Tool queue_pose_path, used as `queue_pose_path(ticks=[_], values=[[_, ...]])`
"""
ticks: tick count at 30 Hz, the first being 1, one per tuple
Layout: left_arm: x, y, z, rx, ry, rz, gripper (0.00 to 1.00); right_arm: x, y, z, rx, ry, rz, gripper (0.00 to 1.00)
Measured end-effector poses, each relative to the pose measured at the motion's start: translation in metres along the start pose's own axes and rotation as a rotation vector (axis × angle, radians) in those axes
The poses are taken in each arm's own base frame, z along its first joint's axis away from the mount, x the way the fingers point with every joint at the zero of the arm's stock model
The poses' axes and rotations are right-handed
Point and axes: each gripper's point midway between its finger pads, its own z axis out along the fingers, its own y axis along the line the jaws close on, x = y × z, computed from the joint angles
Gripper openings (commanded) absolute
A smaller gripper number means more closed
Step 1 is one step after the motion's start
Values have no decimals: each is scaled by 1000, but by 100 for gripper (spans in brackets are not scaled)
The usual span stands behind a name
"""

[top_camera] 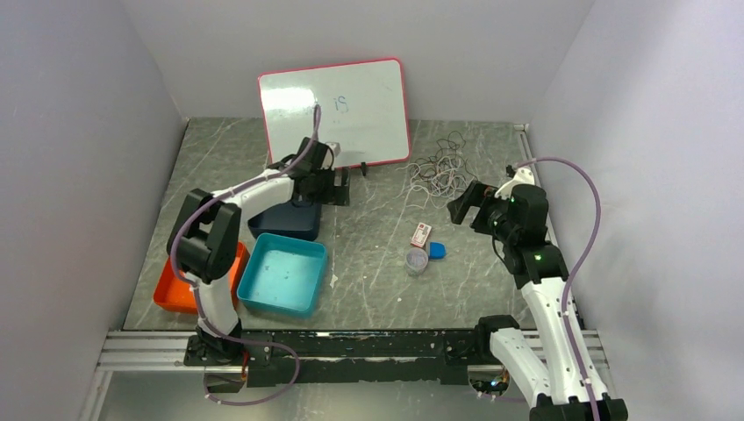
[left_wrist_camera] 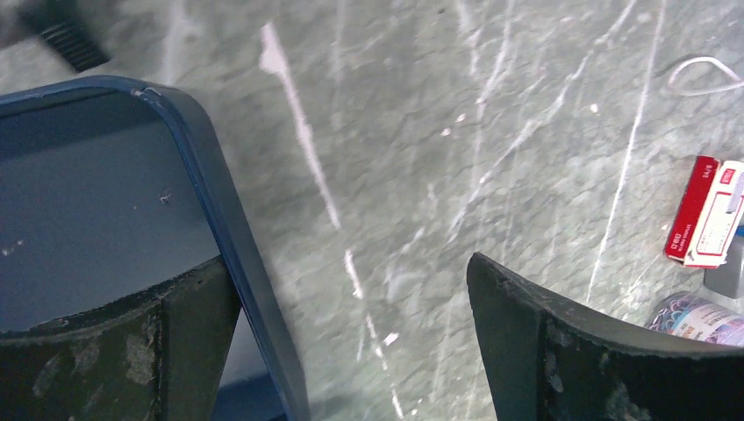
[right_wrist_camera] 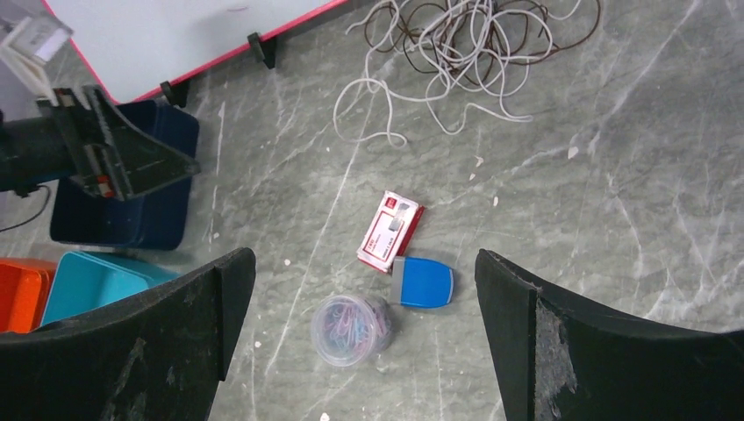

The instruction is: Untangle the cables

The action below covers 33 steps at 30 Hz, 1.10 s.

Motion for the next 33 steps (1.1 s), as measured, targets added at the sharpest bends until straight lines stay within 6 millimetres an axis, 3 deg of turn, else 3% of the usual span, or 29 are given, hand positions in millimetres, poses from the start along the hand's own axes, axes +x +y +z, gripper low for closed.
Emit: queue_pose_path(ticks=[5, 14, 17, 21, 25, 29, 33], values=[[-5, -36, 18, 50, 11, 59, 99, -4, 2, -4, -3, -16, -2, 100], [-6, -132, 46, 195, 15, 144, 100, -15, -4, -24, 40, -108, 30, 100], [-2, -162, 49, 230, 13, 169, 100, -20, -3, -32, 41, -147, 39, 100], [3, -180, 37, 234, 0, 196, 100, -23, -2, -37, 35, -171, 38, 100], [-8, -168, -6, 170, -66, 196, 100, -19, -3, -39, 29, -184, 39, 100], [-31, -145, -79, 110, -206, 151, 97, -12, -4, -36, 25, -165, 37, 100], [-15, -102, -142, 22, -285, 27, 92, -9, -3, -34, 16, -152, 32, 100]])
